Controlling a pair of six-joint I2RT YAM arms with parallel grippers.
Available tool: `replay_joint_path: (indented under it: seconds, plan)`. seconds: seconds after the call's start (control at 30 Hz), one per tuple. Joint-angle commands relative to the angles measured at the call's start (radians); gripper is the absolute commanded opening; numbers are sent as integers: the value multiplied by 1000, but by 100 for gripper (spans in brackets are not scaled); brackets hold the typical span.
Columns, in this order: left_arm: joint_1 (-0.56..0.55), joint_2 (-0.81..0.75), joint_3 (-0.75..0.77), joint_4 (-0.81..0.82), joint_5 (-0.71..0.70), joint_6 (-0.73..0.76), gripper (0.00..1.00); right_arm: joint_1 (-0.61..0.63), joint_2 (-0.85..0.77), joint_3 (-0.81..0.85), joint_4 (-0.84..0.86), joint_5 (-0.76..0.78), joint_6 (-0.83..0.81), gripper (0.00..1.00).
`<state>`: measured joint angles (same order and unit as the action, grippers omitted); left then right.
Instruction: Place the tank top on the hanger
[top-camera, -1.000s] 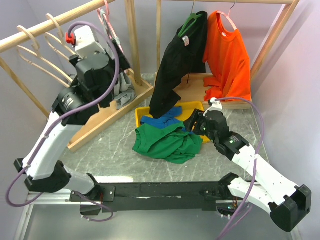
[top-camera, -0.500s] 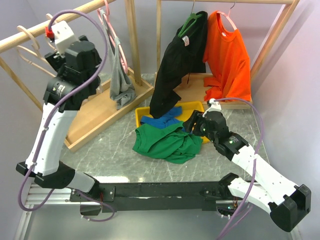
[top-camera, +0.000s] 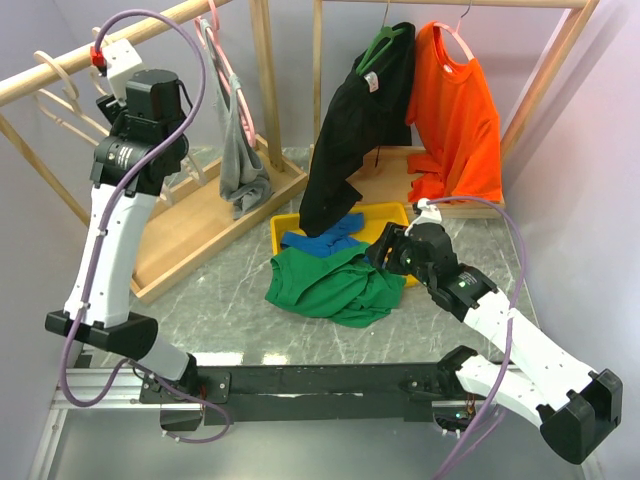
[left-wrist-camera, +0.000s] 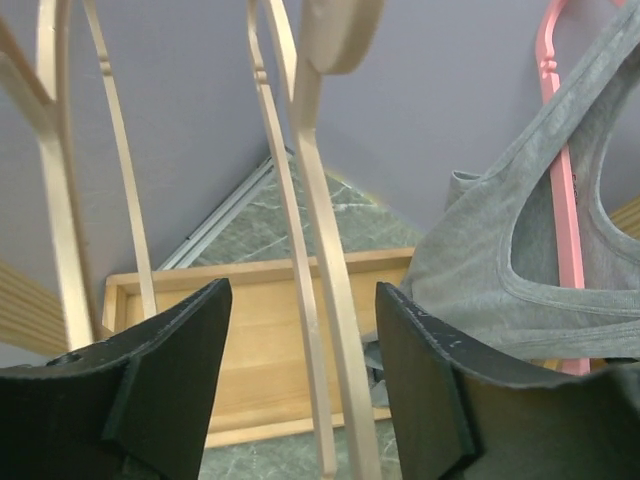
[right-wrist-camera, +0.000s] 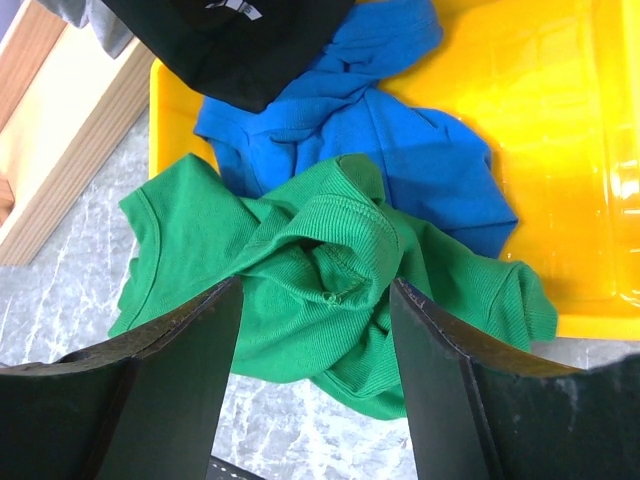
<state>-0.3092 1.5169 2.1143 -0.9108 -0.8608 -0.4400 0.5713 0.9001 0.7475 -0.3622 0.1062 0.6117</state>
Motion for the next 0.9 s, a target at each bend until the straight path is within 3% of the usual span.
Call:
replay_joint_path:
  seconds: [0.0,0.2,0.3,0.43,0.53,0.73,0.87]
  plan:
    - [10,15,32,1,40,-17,63,-4,-24,20,6,-8,-9,68]
    - [9,32,42,-2,60,-39,51,-2,-27,21,0,-7,-16,68]
    - [10,37,59,-2,65,-40,40,-4,-26,27,-3,-7,-23,68]
    - [9,48,90,-3,72,-34,15,-2,-20,36,-4,-7,-29,68]
    - [5,51,118,-2,72,-25,5,-4,-17,39,-3,-10,-32,68]
    - [-21,48,185,-16,48,0,1,-4,-9,39,3,-13,-30,68]
    - [-63,13,139,-16,29,-5,1,-4,-6,32,9,-19,-27,68]
